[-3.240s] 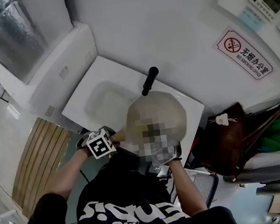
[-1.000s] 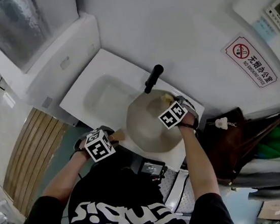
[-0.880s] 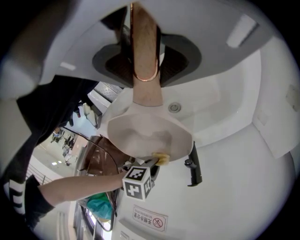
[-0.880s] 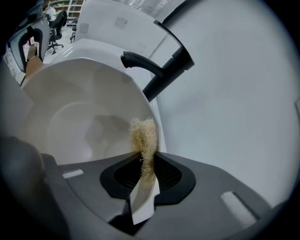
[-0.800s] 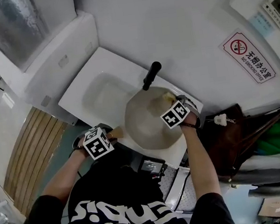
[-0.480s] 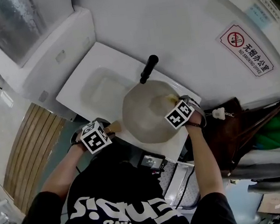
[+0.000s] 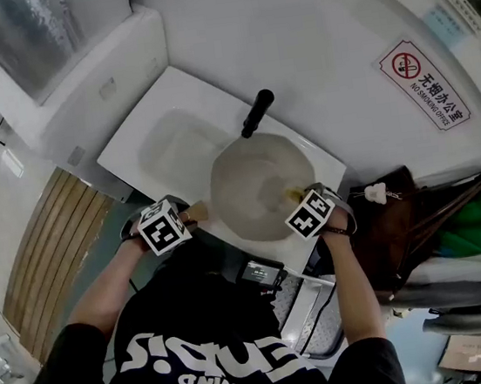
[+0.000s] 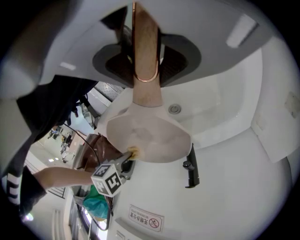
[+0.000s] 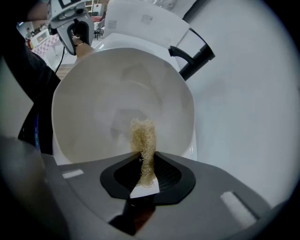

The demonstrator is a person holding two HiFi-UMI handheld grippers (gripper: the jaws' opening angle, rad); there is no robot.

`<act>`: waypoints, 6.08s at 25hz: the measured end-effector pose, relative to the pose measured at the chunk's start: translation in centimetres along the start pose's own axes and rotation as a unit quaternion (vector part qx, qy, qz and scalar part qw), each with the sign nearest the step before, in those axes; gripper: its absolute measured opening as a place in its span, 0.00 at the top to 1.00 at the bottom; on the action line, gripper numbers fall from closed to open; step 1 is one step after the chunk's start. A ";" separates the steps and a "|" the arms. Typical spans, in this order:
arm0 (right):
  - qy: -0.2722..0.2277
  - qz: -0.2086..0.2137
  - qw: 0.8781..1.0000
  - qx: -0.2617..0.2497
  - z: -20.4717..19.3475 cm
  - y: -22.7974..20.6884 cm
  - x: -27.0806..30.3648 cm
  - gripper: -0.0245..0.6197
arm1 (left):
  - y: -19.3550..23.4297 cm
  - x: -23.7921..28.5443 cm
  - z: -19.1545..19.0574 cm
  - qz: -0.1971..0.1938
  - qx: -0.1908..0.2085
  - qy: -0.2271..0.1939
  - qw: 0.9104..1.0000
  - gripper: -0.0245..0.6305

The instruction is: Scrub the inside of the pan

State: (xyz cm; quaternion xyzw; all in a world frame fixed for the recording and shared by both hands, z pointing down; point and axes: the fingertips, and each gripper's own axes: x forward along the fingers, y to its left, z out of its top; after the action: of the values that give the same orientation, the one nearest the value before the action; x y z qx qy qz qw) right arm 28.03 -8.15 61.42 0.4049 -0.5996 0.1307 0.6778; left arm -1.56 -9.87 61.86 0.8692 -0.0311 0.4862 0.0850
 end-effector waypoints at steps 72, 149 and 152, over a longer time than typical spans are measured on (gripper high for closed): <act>-0.054 -0.078 0.995 -0.014 15.4 -3.5 8.3 0.85 | -1.0 0.7 -1.3 -0.037 -0.039 0.006 0.999 0.71; -0.044 0.035 0.992 -0.111 15.9 7.4 5.6 0.85 | -1.6 0.5 -0.8 -0.012 -0.031 0.020 0.999 0.72; -0.047 -0.008 0.992 -0.119 16.2 5.3 6.2 0.85 | -1.5 0.6 -0.8 -0.016 -0.030 0.021 0.999 0.71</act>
State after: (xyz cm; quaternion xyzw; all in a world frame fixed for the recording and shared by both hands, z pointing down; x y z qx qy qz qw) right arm 14.60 -18.12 68.41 0.3318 -0.6391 0.0341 0.6931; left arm -1.73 -8.20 62.66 0.8562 -0.0303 0.5017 0.1194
